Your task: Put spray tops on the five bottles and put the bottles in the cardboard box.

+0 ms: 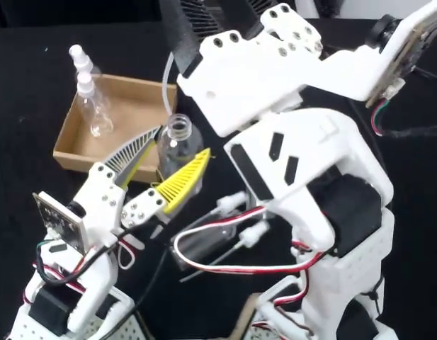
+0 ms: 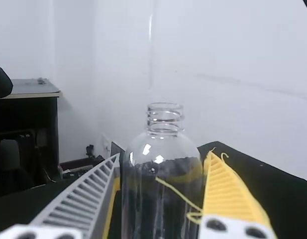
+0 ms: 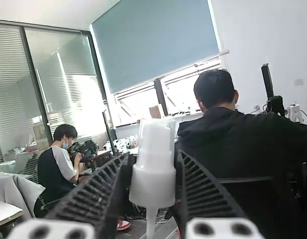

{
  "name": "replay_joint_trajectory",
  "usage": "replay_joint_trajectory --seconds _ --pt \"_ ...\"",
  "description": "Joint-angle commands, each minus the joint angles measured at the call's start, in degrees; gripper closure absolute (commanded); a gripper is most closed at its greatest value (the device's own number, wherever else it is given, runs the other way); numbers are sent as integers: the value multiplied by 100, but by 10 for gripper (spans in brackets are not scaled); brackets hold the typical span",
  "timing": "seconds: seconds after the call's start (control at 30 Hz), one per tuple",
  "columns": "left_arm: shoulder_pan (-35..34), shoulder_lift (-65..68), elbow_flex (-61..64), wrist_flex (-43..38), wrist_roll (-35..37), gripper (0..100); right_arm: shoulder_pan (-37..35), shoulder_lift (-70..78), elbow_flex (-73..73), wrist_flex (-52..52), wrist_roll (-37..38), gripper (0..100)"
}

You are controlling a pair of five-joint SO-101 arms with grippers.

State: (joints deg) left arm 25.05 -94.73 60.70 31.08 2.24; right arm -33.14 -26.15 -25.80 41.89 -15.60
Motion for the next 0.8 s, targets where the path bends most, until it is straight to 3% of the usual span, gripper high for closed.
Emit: replay_joint_trajectory --seconds 0.0,0.23,0.53,0.77 --pt "31 -18 -84 -149 -9 770 413 -215 -101 -114 9 896" --pt "31 -18 -92 -158 -9 770 510 -215 -136 642 -18 896" --pt "31 -18 -92 -158 -9 770 193 -321 -233 114 0 896" --pt "31 -18 -92 -158 -18 770 44 -321 -110 431 0 896"
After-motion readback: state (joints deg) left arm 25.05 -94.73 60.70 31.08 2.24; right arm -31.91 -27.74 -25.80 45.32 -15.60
